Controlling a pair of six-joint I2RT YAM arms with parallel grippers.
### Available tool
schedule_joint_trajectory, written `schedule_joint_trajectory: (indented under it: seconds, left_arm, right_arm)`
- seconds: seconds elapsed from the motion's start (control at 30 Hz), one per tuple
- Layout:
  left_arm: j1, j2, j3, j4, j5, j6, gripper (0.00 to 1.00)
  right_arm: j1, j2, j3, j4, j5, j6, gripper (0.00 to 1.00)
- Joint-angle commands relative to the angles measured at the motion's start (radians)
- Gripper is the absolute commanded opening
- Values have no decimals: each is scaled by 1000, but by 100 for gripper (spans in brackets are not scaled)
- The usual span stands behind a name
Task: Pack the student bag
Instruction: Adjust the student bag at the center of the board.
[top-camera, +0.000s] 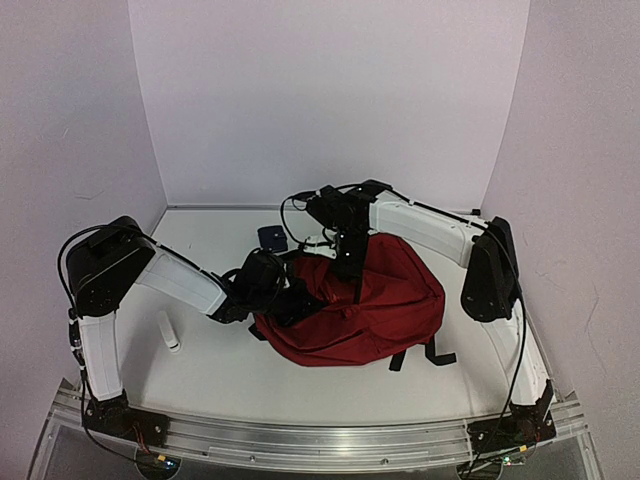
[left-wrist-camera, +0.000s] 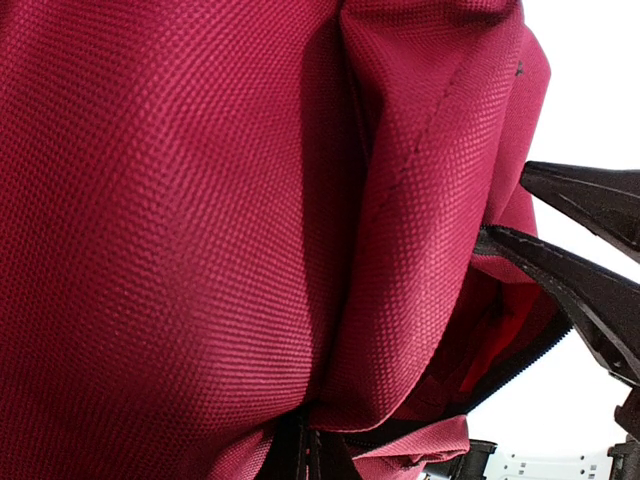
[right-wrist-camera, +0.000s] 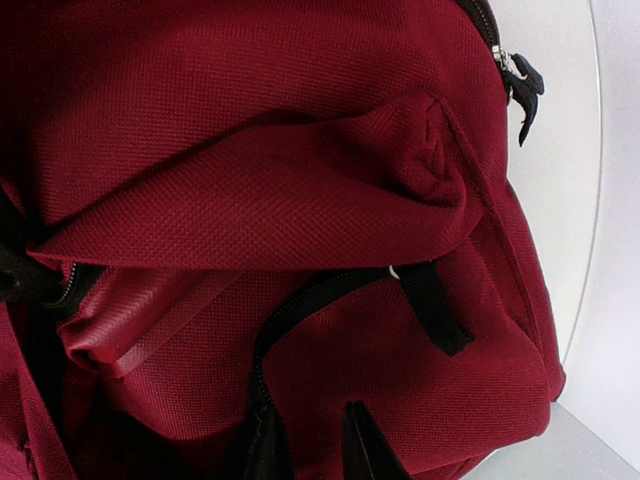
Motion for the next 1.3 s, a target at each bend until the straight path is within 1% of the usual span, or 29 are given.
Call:
schedule_joint_trajectory:
  seconds: [0.0, 0.13, 0.33, 0.4, 0.5, 0.53, 0.57, 0.7, 0.73, 0.83, 0.87, 0.9, 1.13, 1.2, 1.27]
  left_arm:
    - [12, 7, 1, -80, -25, 8, 0]
    - [13, 9, 4, -84, -25, 9, 0]
    - [12, 17, 16, -87, -21, 11, 0]
    - [12, 21, 25, -91, -17, 13, 0]
    - [12, 21, 30, -96, -16, 16, 0]
    - [12, 18, 28, -97, -17, 17, 0]
    - [12, 16, 25, -98, -19, 17, 0]
    - [12, 1, 8, -100, -28, 16, 0]
    - [12, -1, 4, -99, -30, 16, 0]
    - [12, -1, 4, -97, -29, 16, 0]
    - [12, 1, 4, -95, -28, 16, 0]
    - [12, 2, 5, -92, -26, 15, 0]
    - [12, 7, 0, -77, -21, 10, 0]
    - [12, 7, 0, -77, -21, 10, 0]
    - [12, 8, 0, -75, -19, 10, 0]
  right_arm:
    - [1, -69, -42, -15, 63, -22, 21]
    - [0, -111, -108, -33, 61, -55, 22]
    - [0, -139, -188, -69, 54, -88, 25]
    - [1, -138, -186, -64, 50, -84, 21]
    - [0, -122, -158, -49, 50, -59, 5]
    - [1, -115, -148, -45, 48, -45, 2]
    - [1, -111, -138, -42, 45, -33, 0]
    - [-3, -120, -100, -37, 4, 5, 0]
    - [-4, -122, -92, -36, -7, 14, 1]
    - [-8, -104, -61, -41, -22, 40, 31]
    - [-9, -97, -54, -44, -22, 43, 38]
    - [-8, -83, -46, -47, -20, 44, 41]
    - [-19, -2, -32, -116, -66, 34, 41]
    - [-19, 9, -48, -124, -61, 25, 36]
    - [-20, 13, -55, -126, -46, 16, 28]
